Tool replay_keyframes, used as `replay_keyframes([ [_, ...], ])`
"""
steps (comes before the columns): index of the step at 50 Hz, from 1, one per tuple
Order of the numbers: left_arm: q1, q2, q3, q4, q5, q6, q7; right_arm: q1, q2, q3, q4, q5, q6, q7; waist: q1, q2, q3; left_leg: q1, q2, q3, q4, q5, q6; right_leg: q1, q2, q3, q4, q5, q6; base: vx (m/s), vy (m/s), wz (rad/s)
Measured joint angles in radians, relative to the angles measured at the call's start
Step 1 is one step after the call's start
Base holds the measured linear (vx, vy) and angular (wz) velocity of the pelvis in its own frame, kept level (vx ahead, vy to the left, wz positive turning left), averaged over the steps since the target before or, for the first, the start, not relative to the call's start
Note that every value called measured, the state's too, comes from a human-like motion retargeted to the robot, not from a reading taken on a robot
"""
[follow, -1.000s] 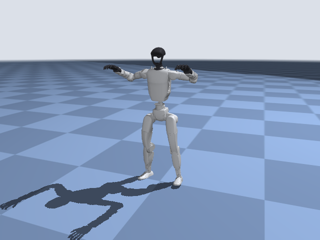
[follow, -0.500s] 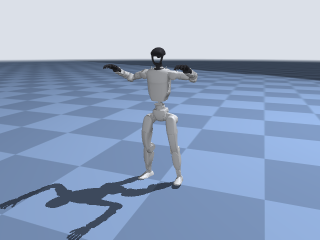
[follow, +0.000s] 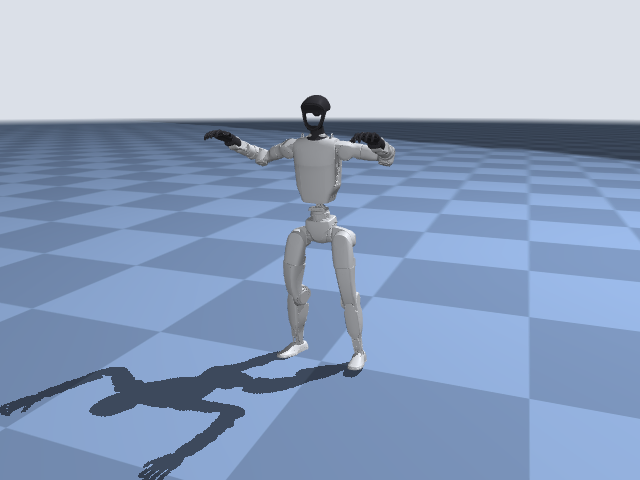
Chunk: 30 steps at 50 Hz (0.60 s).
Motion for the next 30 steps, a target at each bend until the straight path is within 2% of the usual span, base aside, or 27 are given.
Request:
replay_keyframes([
  [18, -0.010, 0.000, -0.016, -0.001, -0.008, 0.000, -0.024, -0.039, 0.009, 0.039, 0.008, 0.023, 0.001, 0.011, 0.002, 0.002, 0.004, 0.008, -0.001, 0.010, 0.001, -0.008, 0.002, 0.004, 0.000, 0.010, -0.007, -0.005, -0.001, 0.00, 0.00, 0.00],
  [30, -0.006, -0.004, -0.024, 0.014, -0.022, -0.018, 0.004, -0.073, 0.016, 0.065, 0.047, 0.124, -0.025, -0.023, -0.010, 0.011, 0.017, -0.003, 0.006, 0.018, 0.003, -0.008, 0.004, -0.010, 0.007, 0.018, -0.008, -0.005, 0.001, 0.00, 0.00, 0.00],
])
